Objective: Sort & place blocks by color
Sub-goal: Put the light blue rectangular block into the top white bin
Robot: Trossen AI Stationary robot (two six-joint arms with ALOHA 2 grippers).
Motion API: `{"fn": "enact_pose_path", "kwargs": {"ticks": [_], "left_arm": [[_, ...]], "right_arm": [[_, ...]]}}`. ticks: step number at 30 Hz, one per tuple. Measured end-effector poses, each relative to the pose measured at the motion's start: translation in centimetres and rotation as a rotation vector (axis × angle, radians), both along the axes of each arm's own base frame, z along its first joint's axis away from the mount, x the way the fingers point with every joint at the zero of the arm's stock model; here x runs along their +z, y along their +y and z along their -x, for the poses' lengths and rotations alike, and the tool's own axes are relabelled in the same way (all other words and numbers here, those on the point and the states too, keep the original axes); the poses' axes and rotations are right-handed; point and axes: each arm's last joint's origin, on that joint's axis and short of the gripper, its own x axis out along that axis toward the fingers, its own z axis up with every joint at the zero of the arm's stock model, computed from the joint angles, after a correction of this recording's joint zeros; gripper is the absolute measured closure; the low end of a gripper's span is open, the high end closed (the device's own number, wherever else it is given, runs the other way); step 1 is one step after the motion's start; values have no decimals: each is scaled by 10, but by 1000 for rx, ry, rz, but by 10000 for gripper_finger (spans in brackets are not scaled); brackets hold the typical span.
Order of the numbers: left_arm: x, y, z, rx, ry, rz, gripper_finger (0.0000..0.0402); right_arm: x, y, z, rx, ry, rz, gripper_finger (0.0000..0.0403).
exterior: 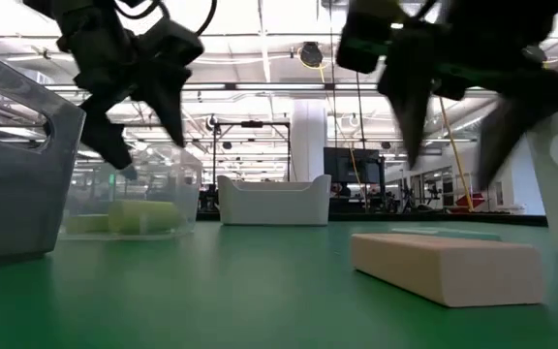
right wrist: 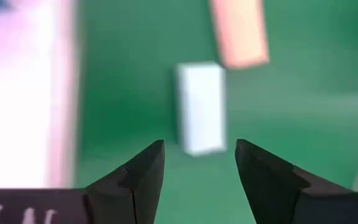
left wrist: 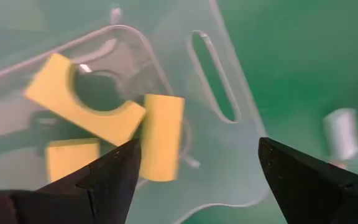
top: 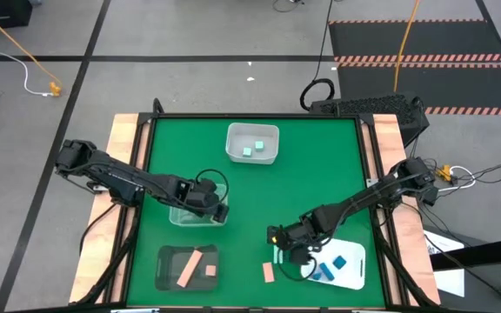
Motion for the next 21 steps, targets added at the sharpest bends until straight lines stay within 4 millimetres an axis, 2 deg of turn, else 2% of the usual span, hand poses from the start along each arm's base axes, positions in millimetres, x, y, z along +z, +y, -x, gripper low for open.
{"fn": "enact_pose_path", "kwargs": {"ticks": [3,11,17,21], "left_arm": [[3,-2,-6,28,-69,34,78],[14,-11,-17,89,-261,39,78],[15,-14,-17,86,-282,11,78],[15,-14,-17,39,-279,-28,78]], "right_arm": [[-4,5,2,77,40,-21,215],[3,10,13,69,27,52,224],[33,0,17,-205,-24,-69,242],[41,-10,16,-509,21,-220,248]]}}
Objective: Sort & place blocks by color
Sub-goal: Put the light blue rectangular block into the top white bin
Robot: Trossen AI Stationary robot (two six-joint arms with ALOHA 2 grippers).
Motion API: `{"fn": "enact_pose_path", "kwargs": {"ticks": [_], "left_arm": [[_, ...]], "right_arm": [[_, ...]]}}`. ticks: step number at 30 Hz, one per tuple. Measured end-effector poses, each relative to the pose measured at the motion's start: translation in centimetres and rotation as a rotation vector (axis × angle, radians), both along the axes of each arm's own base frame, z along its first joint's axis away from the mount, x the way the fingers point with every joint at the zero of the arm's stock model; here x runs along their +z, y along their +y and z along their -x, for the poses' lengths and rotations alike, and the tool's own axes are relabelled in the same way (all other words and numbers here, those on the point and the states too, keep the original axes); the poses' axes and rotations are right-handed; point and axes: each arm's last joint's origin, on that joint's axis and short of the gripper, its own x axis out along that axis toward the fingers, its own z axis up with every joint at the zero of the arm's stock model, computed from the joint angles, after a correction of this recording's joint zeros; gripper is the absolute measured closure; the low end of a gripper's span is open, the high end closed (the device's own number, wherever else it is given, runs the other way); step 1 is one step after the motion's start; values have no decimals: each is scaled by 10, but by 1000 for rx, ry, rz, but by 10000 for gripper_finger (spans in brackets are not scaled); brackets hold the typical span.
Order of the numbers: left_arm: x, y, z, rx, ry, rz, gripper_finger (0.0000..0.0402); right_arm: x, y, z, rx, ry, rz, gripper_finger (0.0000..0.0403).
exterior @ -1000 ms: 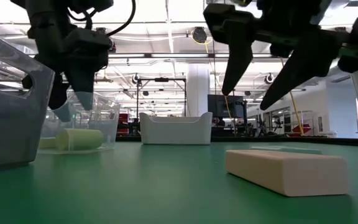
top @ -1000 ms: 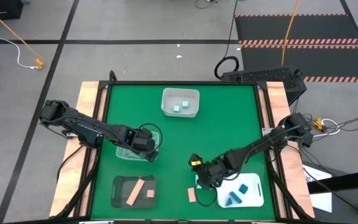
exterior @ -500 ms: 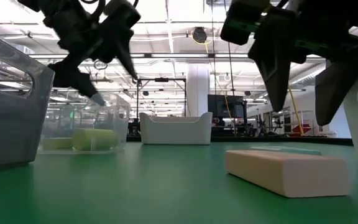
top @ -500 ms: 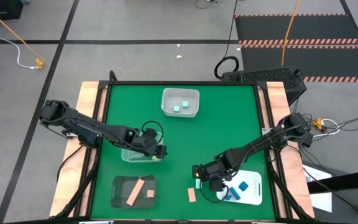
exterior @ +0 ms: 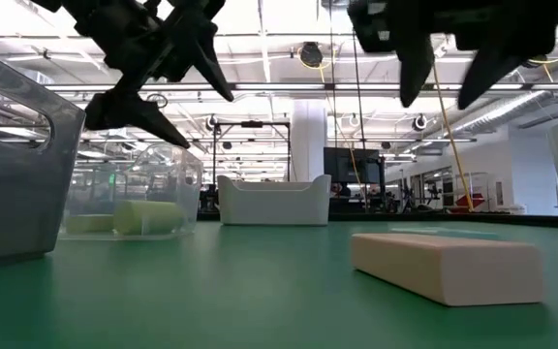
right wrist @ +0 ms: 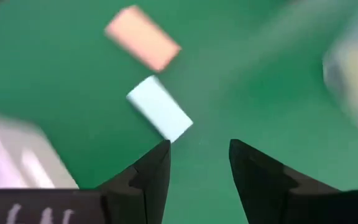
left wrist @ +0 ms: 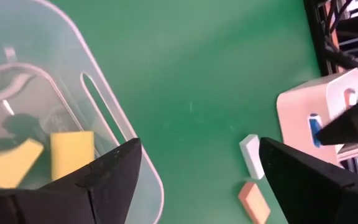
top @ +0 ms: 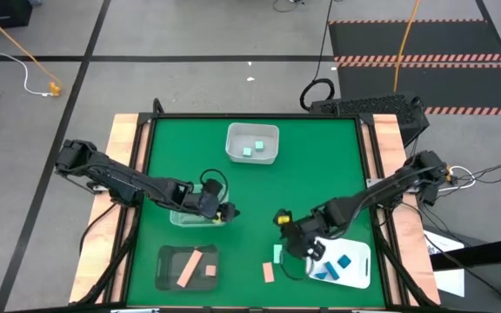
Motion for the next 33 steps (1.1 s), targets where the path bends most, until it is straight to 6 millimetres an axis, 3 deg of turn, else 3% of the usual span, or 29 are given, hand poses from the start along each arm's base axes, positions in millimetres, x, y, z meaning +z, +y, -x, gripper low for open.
{"fn": "enact_pose_path", "kwargs": {"ticks": [9,14,19,22,29,33], "left_arm": [[-1,-2,1,-218,30,-86,78],[-4,-4,4,-342,69,-121,78],[-6,-4,7,-438,102,-174,78],[-7,-3,8,-465,118,-187,78],[-9,-3,11,-492,154,-207,78],[-9,-3,11,-504,152,-218,78]], "right_arm": [[-19,-5,-29,-806,116,-504,247],[-28,3,-37,-1028,110,-646,229],[-41,15,-35,-1232,121,-695,174],[-41,21,-32,-1243,68,-670,141],[-41,45,-21,-855,13,-445,113],[-49,50,-19,-888,48,-445,112]]}}
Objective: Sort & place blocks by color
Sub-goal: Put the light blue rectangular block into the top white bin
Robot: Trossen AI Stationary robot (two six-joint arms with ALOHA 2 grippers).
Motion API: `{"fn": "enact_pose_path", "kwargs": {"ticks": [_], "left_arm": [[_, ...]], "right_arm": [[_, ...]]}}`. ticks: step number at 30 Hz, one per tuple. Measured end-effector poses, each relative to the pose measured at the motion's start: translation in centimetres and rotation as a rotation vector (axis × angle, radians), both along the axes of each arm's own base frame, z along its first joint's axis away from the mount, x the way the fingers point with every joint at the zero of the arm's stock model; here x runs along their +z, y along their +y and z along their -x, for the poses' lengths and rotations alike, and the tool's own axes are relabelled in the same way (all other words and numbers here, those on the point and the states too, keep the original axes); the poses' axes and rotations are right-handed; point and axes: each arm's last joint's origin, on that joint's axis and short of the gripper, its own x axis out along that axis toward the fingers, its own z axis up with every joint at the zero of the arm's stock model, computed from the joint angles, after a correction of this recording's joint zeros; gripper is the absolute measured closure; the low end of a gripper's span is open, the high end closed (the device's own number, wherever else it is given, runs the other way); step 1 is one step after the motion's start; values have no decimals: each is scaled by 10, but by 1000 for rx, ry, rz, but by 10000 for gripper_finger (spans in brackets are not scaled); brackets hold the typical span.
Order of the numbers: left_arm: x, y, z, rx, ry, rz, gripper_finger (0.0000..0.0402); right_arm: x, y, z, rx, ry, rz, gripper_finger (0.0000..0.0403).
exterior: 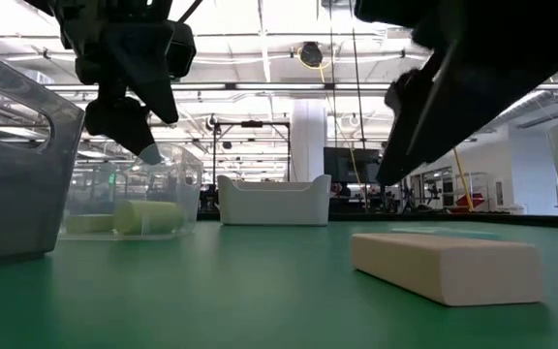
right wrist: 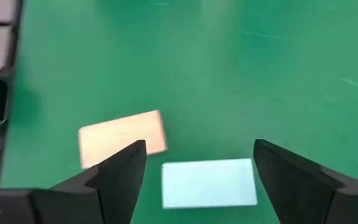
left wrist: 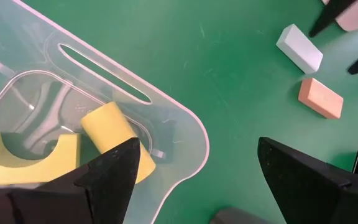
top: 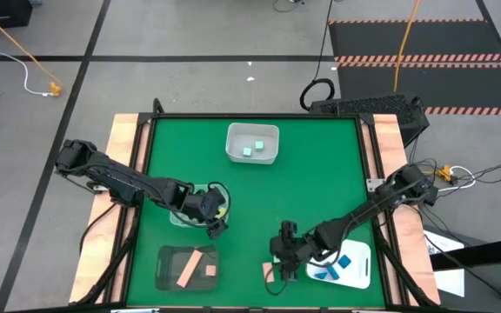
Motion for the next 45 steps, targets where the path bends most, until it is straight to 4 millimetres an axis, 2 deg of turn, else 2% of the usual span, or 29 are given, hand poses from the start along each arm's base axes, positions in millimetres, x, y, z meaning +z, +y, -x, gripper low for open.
{"fn": "enact_pose_path", "kwargs": {"ticks": [3,7,12,24,28,33,37,41,43,45], "left_arm": [[0,0,0,0,-2,-1,78],[0,0,0,1,-5,-2,78],[0,0,0,4,-5,-1,78],[1,0,-1,21,-12,4,78],[1,0,-1,19,-12,2,78],[0,0,-1,18,-10,0,78],[0,0,-1,20,-10,2,78],[0,0,-1,26,-7,6,78],[0,0,0,26,-7,7,78],[0,0,-1,23,-10,6,78]], "right_arm": [[-9,-1,-4,-43,19,-15,112],[-23,0,-5,-17,57,27,112],[-26,-1,-3,7,98,27,112],[-29,-5,2,115,145,175,112],[-32,-18,1,116,174,259,112],[-32,-41,-8,13,188,284,112],[-21,-57,-15,-106,133,225,112],[-1,-70,-16,-373,153,-125,112],[6,-71,-12,-368,195,-209,112],[12,-65,-5,-235,205,-166,112]]}}
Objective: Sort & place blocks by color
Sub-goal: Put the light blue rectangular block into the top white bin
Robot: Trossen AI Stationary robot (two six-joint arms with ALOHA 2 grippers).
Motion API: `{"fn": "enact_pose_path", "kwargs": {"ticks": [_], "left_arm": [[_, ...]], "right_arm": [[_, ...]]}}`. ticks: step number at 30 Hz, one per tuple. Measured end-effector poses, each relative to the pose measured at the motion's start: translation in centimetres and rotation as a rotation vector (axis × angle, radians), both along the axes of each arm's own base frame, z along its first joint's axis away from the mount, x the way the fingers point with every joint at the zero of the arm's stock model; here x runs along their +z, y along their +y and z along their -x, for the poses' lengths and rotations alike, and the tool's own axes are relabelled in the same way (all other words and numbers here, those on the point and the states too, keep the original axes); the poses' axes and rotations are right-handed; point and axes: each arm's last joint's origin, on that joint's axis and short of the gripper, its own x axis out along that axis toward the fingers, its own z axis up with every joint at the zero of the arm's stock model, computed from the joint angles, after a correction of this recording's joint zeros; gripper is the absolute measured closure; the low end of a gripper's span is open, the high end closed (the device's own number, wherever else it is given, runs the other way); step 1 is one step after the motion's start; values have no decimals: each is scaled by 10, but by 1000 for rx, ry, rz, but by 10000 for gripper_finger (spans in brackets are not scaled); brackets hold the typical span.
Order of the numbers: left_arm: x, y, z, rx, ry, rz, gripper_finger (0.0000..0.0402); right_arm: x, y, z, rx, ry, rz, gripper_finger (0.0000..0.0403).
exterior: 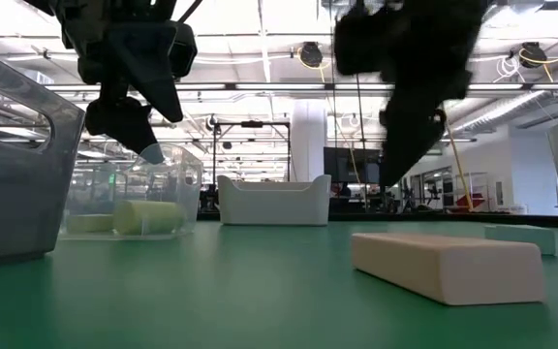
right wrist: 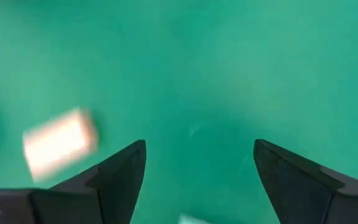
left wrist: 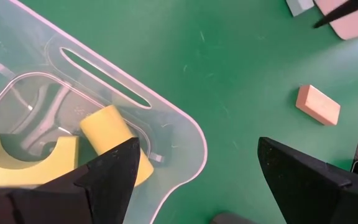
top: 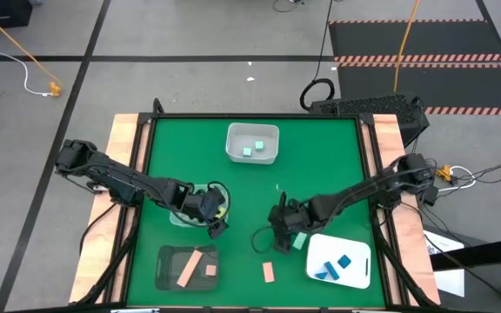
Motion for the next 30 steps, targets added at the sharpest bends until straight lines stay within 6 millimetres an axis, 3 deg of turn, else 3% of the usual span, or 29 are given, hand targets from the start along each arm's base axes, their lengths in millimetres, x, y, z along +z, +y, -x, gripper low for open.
{"fn": "enact_pose_path", "kwargs": {"ticks": [6,11,21,30], "left_arm": [[0,0,0,-17,-3,-13,78],[0,0,0,-14,-5,-11,78],[1,2,-1,61,-22,-35,78],[2,2,-3,90,-42,-14,78]], "right_arm": [[0,25,23,602,32,248,112],[-9,34,37,894,118,355,112],[-10,30,39,934,151,393,112],[-31,25,30,939,224,382,112]]}}
